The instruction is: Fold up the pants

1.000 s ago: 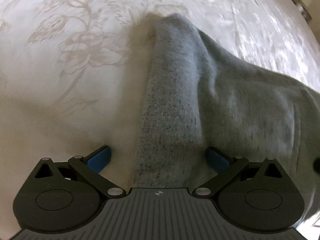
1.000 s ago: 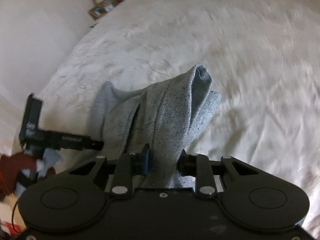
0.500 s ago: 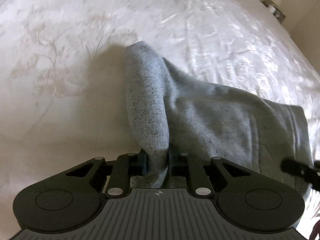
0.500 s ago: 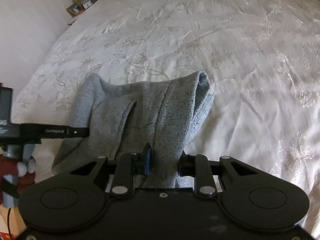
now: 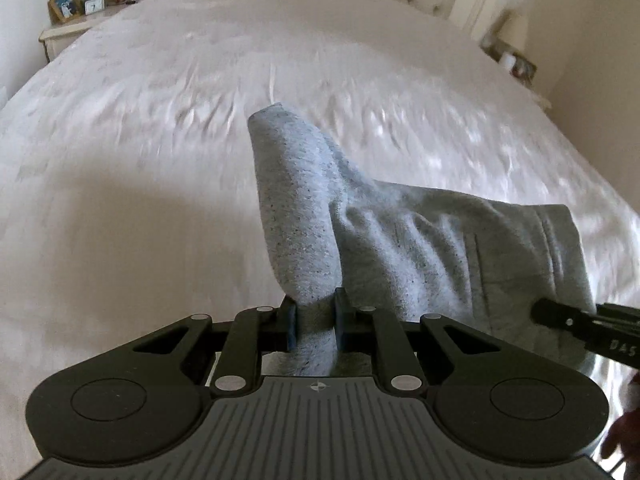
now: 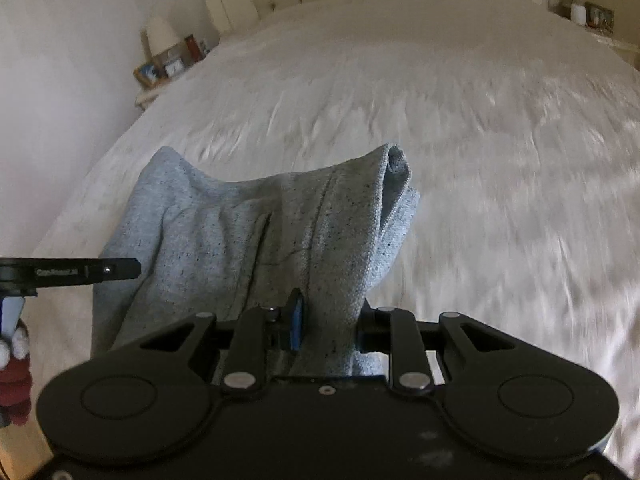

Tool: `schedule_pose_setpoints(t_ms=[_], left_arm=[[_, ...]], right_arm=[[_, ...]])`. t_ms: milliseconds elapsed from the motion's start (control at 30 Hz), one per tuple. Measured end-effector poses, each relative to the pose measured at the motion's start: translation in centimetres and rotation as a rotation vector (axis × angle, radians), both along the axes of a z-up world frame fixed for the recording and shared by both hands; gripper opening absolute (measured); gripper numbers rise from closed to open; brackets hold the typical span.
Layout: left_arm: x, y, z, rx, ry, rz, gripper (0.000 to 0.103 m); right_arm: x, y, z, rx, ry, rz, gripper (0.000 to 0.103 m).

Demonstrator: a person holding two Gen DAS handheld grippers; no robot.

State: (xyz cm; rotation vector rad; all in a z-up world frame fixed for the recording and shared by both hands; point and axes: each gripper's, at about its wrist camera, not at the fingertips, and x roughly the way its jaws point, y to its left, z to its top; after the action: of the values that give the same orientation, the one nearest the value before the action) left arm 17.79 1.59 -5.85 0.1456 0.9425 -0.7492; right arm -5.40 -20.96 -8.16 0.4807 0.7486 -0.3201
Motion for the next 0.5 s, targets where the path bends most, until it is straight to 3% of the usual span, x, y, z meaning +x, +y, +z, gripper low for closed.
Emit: schedule_pose_setpoints(t_ms=[200, 267, 400, 467, 500], left_arm=[[3.9, -3.7, 0.1, -0.02, -0.051, -0.011, 0.013], [5.0, -5.2, -0.9, 0.015, -0.048, -0.022, 0.013], [6.5, -6.6, -2.9, 0.078, 0.007, -0.012, 0.013], [6.4, -6.8, -3.5, 0.089, 0.029, -0.016, 0.013], [6.4, -6.9, -3.7, 0.093, 0.033, -0.025, 0.013]], right_arm=[[5.5, -4.6, -0.5, -0.002, -0.01, -0.028, 0.025], [7.5, -6.0, -1.8, 0.02, 0.02, -0.039, 0.03], [10.1, -8.6, -5.0, -0.042, 0.196, -0.19, 0.037], [9.6, -9.5, -5.2, -0.052, 0.195, -0.259, 0.037], [8.9, -9.3, -4.6, -0.085, 0.152, -0.259, 0.037]])
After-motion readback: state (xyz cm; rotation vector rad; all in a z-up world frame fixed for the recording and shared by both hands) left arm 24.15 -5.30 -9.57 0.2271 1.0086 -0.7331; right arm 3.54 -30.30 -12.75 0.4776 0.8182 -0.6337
